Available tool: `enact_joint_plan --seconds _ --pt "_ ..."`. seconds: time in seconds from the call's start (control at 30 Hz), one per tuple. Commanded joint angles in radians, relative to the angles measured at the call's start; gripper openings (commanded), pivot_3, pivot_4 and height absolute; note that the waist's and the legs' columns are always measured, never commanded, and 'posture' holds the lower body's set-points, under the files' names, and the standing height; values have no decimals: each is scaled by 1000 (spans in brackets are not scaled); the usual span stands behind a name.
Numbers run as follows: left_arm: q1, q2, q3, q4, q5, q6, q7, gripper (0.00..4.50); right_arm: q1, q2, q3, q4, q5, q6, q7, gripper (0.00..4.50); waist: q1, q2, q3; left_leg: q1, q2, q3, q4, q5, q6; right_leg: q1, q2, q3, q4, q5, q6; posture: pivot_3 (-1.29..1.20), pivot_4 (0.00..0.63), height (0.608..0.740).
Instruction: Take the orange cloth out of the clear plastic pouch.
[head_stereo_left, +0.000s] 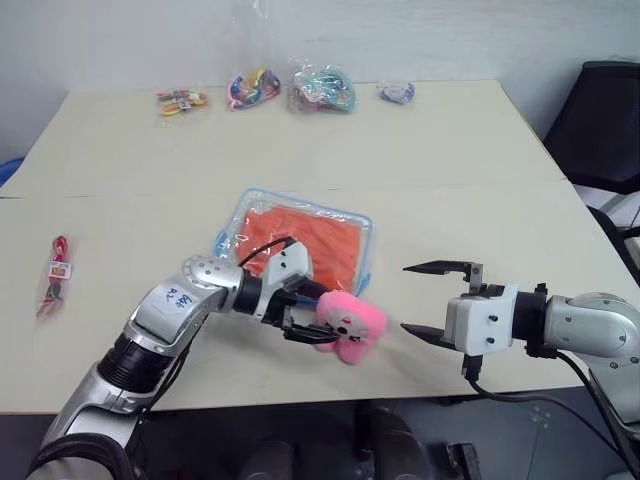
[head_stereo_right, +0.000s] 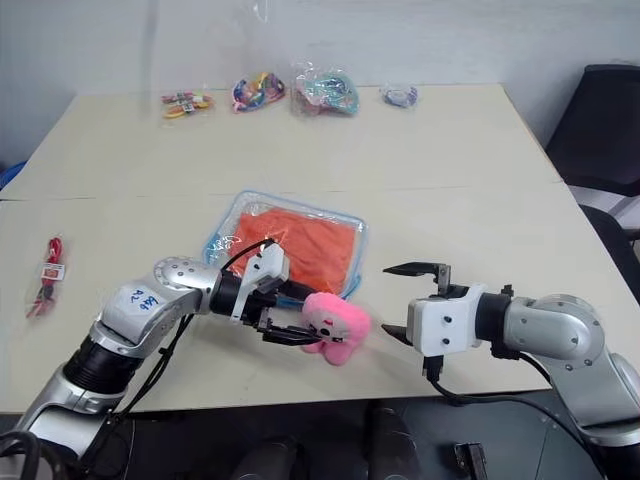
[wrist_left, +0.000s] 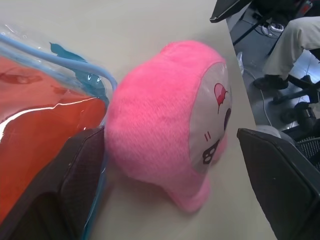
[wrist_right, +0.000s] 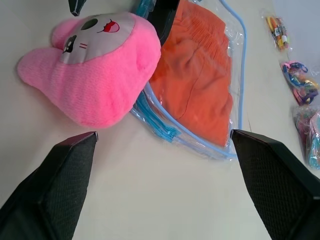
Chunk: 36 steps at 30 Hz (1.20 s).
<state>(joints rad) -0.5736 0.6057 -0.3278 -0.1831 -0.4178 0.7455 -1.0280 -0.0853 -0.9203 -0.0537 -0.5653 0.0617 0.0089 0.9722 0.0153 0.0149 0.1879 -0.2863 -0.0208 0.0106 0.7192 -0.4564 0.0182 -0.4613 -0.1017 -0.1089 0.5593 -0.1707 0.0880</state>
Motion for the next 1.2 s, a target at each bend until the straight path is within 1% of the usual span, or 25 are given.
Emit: enact_joint_plan --seconds 0.03,0.13,0.27,0.37,0.47,0.67,0.77,0.83,0.93,0.97,1.1,1.2 --pt "5 19 15 -33 -5 -22 -33 3465 -16 -6 -15 -5 0 -19 -8 4463 4 0 0 0 0 0 0 0 0 0 0 0 0 0 0 0 150 740" --pt "19 58 25 -59 -7 -26 -60 2551 -71 16 30 46 -28 -30 -24 4463 5 0 0 0 0 0 0 0 0 0 0 0 0 0 0 0 150 740" --pt "54 122 33 -88 22 -70 -78 1313 -199 92 148 189 -113 -93 -55 4463 -2 0 0 2 0 0 -1 0 0 0 0 0 0 0 0 0 150 740" --pt "78 155 39 -122 37 -76 -65 423 -260 149 226 288 -156 -164 -60 4463 -10 0 0 2 1 0 -1 0 0 -1 1 0 0 0 0 0 150 740" --pt "100 178 56 -162 33 -66 -56 423 -301 197 275 358 -171 -214 -63 4463 -12 0 0 1 0 -1 0 0 0 -1 0 -1 0 0 -1 0 150 740" --pt "130 199 81 -209 23 -46 -41 423 -361 253 319 458 -191 -277 -70 4463 -17 0 0 2 1 -1 0 0 0 -1 0 0 0 0 0 0 150 740" --pt "140 206 89 -236 16 -33 -33 404 -389 284 336 491 -191 -291 -70 3877 -19 0 0 2 1 -1 0 0 0 -1 0 -1 0 0 -1 0 150 740" --pt "145 207 94 -248 13 -24 -29 404 -403 299 344 510 -195 -303 -68 3259 -20 0 0 2 1 -1 0 0 0 -2 1 0 0 0 -1 0 150 740" --pt "149 205 101 -256 12 -15 -21 404 -414 311 354 533 -203 -328 -67 2178 -18 0 0 2 2 -1 0 0 0 -2 1 -1 0 0 -1 0 150 740" --pt "150 203 104 -258 10 -12 -16 404 -414 314 360 537 -203 -335 -65 1894 -18 0 0 1 1 -1 0 0 0 -2 1 -1 0 0 -1 0 150 740" --pt "149 195 108 -262 5 -5 -2 404 -412 322 371 546 -202 -355 -60 1894 -19 0 0 1 1 -1 0 0 0 -2 0 -1 0 0 -1 0 150 740" --pt "144 188 106 -259 3 -1 5 404 -414 329 375 547 -189 -355 -47 1324 -20 0 0 2 2 -1 0 0 0 -2 1 0 0 0 -1 0 150 740"
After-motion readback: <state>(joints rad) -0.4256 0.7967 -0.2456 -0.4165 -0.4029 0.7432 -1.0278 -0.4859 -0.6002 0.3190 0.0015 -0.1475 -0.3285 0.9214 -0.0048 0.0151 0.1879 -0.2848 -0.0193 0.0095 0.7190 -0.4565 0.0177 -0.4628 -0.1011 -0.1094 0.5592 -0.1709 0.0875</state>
